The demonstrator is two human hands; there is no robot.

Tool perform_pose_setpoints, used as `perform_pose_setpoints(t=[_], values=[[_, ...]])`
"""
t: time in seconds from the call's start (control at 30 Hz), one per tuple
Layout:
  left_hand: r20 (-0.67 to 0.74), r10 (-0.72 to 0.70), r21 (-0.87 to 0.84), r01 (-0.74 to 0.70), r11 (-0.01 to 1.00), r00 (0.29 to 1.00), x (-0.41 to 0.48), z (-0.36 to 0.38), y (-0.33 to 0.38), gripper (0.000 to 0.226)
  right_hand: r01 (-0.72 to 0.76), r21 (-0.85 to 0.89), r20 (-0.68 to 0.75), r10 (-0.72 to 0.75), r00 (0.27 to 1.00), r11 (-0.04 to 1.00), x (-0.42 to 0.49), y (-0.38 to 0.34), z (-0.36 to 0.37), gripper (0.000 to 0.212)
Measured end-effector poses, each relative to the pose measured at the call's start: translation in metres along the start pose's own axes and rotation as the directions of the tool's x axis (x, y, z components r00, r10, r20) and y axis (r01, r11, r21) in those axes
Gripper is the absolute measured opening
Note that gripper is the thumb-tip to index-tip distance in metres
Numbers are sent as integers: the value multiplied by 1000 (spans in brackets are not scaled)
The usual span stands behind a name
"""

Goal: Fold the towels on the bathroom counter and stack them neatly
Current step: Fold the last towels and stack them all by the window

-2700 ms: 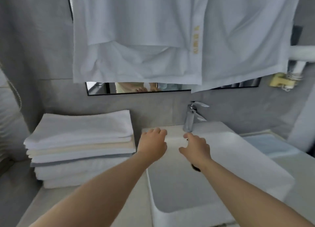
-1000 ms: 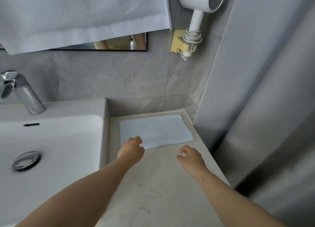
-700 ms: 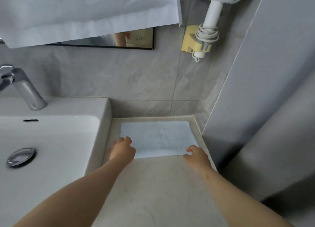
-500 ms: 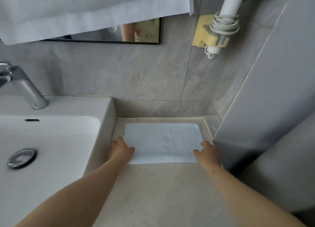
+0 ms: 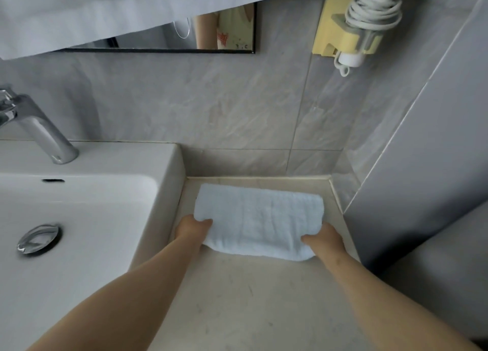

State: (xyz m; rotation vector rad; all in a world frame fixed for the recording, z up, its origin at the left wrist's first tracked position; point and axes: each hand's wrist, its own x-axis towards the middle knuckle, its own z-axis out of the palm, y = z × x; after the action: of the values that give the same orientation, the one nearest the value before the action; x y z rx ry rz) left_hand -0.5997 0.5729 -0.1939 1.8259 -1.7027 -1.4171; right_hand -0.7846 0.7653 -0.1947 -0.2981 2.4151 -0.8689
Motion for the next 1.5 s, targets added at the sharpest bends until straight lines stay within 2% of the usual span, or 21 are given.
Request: perform_pose_setpoints(t=[0.1, 0.3, 0.4, 0.53, 0.7, 0.83, 0.9, 1.0, 1.2, 1.37, 1.5], values=[[0, 106, 52, -106, 993, 994, -12, -8, 7, 40, 91, 59, -41, -89, 995, 994, -13, -8, -4, 28], [9, 285, 171, -282, 944, 958, -48, -40, 28, 39, 325, 124, -127, -310, 942, 938, -55, -49, -12, 22], [-11, 375, 177, -368, 913, 927, -68, -65, 35, 38, 426, 163, -141, -406, 903, 890, -83, -72, -14, 15], [-94, 422, 112, -411, 905, 902, -90, -108, 37, 32, 510, 209, -168, -483, 859, 834, -120, -102, -12, 15], [-204, 420, -16, -432, 902, 884, -110, -173, 21, 25, 587, 260, -166, -563, 810, 767, -168, -138, 8, 17], [-286, 388, -105, -431, 896, 876, -116, -236, -8, 9, 628, 290, -108, -627, 772, 722, -214, -166, 45, 16], [-312, 347, -159, -409, 899, 884, -120, -271, -25, 8, 656, 302, -84, -666, 741, 692, -237, -181, 69, 15], [-382, 328, -131, -402, 906, 864, -124, -330, -56, 15, 686, 312, -39, -712, 701, 657, -277, -206, 111, 14], [-504, 292, -52, -366, 929, 813, -131, -455, -120, 8, 712, 311, 47, -758, 650, 630, -364, -252, 202, 23], [-558, 273, -38, -353, 935, 783, -131, -549, -165, 13, 715, 355, 107, -786, 610, 603, -429, -281, 274, 21], [-601, 254, -15, -329, 944, 758, -129, -605, -197, 6, 733, 350, 146, -807, 573, 584, -468, -304, 316, 26]])
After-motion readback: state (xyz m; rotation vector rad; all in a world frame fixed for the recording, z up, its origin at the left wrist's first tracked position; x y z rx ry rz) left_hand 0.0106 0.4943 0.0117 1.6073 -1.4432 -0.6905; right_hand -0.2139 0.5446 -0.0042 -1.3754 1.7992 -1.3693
